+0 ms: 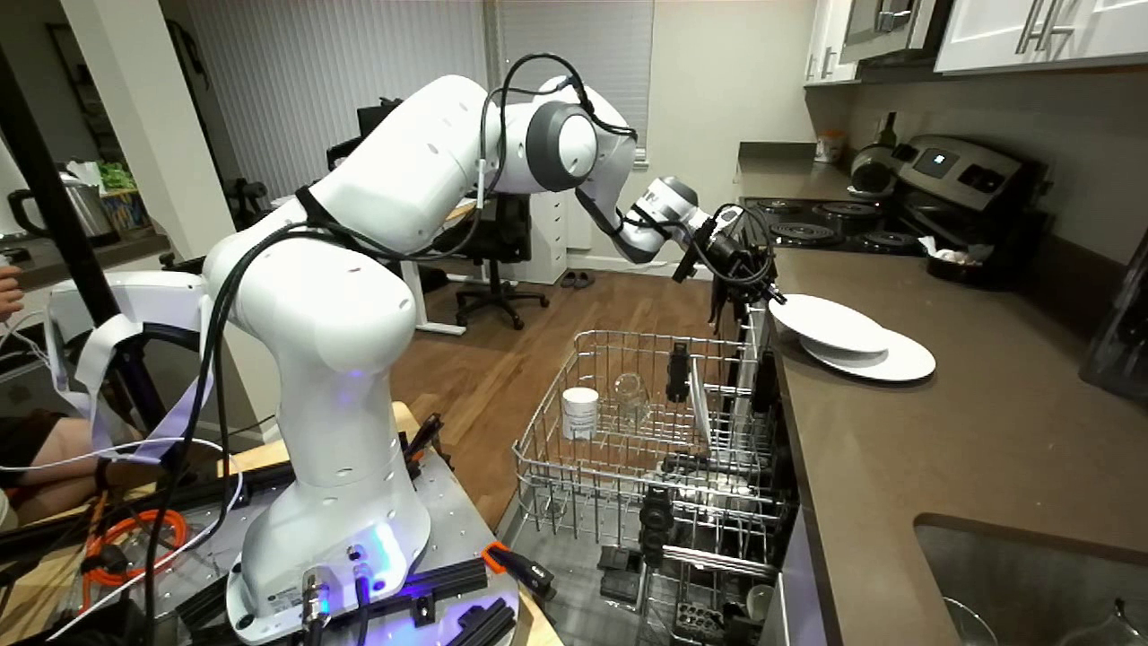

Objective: Put a plate from the counter in the dishwasher

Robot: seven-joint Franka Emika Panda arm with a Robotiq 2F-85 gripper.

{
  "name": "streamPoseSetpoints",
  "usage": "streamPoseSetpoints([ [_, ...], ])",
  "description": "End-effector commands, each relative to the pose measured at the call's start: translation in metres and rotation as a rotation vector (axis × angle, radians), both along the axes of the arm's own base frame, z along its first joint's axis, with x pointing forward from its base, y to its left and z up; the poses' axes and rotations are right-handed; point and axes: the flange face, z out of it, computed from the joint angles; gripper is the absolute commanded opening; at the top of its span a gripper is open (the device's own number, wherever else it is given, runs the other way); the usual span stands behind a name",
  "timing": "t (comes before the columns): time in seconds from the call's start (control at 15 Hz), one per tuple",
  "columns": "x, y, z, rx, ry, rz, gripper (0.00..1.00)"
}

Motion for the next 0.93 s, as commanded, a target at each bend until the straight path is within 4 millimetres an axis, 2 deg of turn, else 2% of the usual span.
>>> streamPoseSetpoints([
  [0.0, -0.003, 0.009, 0.018, -0.073, -0.032, -0.029, 0.07],
  [0.6, -0.016, 0.041, 0.036, -0.086, -0.032, -0.119, 0.07],
  [0.8, -0.015, 0.049, 0.046, -0.066, -0.018, -0.061, 0.08],
  [0.87, -0.015, 0.047, 0.029, -0.052, -0.013, -0.083, 0.08],
])
